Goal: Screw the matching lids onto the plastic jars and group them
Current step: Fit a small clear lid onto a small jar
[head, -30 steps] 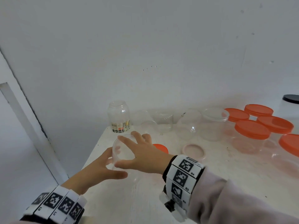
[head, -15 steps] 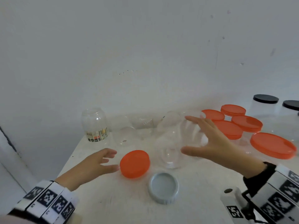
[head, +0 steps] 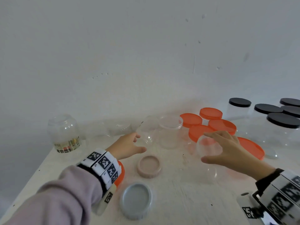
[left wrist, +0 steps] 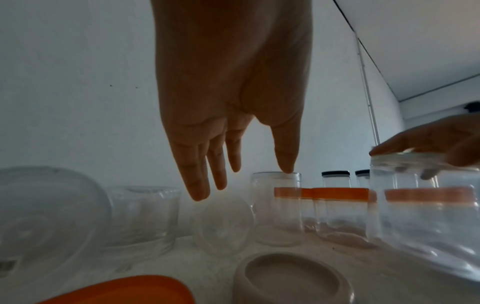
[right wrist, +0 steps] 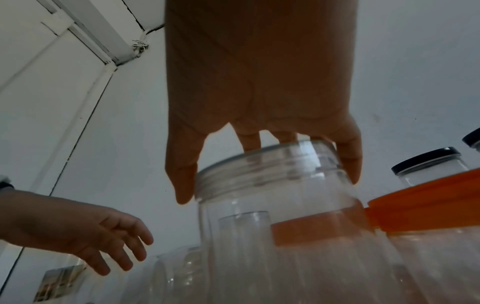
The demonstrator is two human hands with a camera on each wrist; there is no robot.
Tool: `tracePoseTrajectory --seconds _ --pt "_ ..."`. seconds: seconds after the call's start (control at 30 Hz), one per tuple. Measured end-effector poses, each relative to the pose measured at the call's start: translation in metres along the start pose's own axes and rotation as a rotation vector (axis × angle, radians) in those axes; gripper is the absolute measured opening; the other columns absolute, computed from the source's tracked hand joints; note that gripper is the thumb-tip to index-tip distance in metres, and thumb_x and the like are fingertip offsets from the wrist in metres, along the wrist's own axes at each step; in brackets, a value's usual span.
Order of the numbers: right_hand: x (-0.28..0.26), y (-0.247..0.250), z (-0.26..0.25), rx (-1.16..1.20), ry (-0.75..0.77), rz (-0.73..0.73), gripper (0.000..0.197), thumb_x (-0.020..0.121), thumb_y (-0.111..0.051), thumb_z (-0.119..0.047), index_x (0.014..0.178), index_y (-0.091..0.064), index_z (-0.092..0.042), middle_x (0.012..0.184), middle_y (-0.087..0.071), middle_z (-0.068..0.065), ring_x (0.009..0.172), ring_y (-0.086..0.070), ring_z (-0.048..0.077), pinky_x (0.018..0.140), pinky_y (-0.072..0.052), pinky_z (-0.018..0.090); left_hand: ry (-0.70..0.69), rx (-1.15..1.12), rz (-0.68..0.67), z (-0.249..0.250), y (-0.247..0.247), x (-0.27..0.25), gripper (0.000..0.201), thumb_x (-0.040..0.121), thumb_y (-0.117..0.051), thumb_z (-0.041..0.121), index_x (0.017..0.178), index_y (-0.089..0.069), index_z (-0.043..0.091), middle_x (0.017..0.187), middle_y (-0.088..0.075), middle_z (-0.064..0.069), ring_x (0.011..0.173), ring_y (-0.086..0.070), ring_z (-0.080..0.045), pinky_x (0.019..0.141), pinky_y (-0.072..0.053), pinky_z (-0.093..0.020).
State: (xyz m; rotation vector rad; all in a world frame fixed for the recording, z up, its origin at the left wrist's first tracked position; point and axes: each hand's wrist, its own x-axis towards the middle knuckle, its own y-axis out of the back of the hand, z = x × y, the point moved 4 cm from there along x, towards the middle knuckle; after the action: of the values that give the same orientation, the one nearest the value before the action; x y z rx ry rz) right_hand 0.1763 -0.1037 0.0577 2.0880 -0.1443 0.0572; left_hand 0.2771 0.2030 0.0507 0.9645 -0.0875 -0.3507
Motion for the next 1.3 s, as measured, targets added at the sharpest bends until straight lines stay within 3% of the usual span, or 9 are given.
tracePoseTrajectory --seconds 0.2,0.37,0.5,0.63,0.83,1.13,1.3 --pt "0.006 0.001 0.007 -0.038 -0.046 -0.034 0.087 0.068 -0.073 -0.056 0.143 -0.033 -0.040 0.127 -0.029 -0.013 0.124 -0.021 0.016 0.100 -0.029 0.039 0.026 0.225 -0.196 0.014 -0.040 0.010 0.073 0.085 -0.065 0.047 0.143 -0.032 0.020 0.142 -0.042 -0.004 0.122 -0.047 -0.018 0.092 -0.037 -0.023" --pt "0.009 0.001 0.006 -0.040 -0.062 -0.061 0.085 0.071 -0.071 -0.057 0.144 -0.032 -0.039 0.138 -0.030 -0.007 0.129 -0.021 0.020 0.102 -0.029 0.040 0.085 0.402 -0.313 0.021 -0.068 0.011 0.088 0.081 -0.063 0.057 0.148 -0.019 0.020 0.149 -0.030 -0.006 0.131 -0.040 -0.025 0.106 -0.037 -0.038" --pt "0.009 -0.001 0.002 -0.044 -0.063 -0.085 0.084 0.073 -0.070 -0.056 0.145 -0.030 -0.038 0.143 -0.026 -0.005 0.133 -0.019 0.022 0.107 -0.029 0.043 0.125 0.496 -0.352 0.022 -0.080 0.009 0.095 0.078 -0.063 0.062 0.149 -0.014 0.021 0.150 -0.024 -0.008 0.133 -0.037 -0.030 0.107 -0.036 -0.042" --pt "0.009 -0.002 -0.010 -0.083 -0.057 -0.099 0.080 0.078 -0.066 -0.053 0.146 -0.028 -0.037 0.148 -0.023 -0.003 0.137 -0.019 0.026 0.111 -0.025 0.048 0.113 0.520 -0.333 0.021 -0.079 0.006 0.093 0.079 -0.065 0.058 0.149 -0.015 0.020 0.148 -0.029 -0.010 0.132 -0.037 -0.031 0.105 -0.037 -0.042" --pt "0.017 -0.009 -0.059 -0.246 0.075 -0.056 0.076 0.084 -0.059 -0.053 0.148 -0.022 -0.036 0.154 -0.018 0.002 0.142 -0.010 0.025 0.117 -0.004 0.049 0.055 0.455 -0.282 0.015 -0.072 0.000 0.089 0.080 -0.065 0.055 0.147 -0.019 0.020 0.141 -0.036 -0.009 0.128 -0.041 -0.028 0.104 -0.038 -0.041" --pt "0.075 -0.066 -0.126 -0.047 0.305 -0.141 0.069 0.087 -0.062 -0.029 0.148 -0.030 -0.021 0.149 -0.027 0.004 0.140 -0.018 0.025 0.110 -0.025 0.037 0.027 0.120 -0.077 -0.003 -0.019 -0.018 0.088 0.071 -0.070 0.049 0.143 -0.024 0.030 0.134 -0.040 0.000 0.118 -0.047 -0.018 0.097 -0.045 -0.033" --pt "0.107 -0.108 -0.149 -0.291 0.474 -0.202 0.086 0.080 -0.069 -0.014 0.150 -0.019 -0.019 0.153 -0.022 0.003 0.141 -0.014 0.024 0.113 -0.024 0.041 0.030 0.022 0.042 -0.030 0.018 -0.044 0.088 0.062 -0.072 0.061 0.136 -0.030 0.037 0.126 -0.042 0.009 0.106 -0.051 -0.006 0.086 -0.049 -0.025"
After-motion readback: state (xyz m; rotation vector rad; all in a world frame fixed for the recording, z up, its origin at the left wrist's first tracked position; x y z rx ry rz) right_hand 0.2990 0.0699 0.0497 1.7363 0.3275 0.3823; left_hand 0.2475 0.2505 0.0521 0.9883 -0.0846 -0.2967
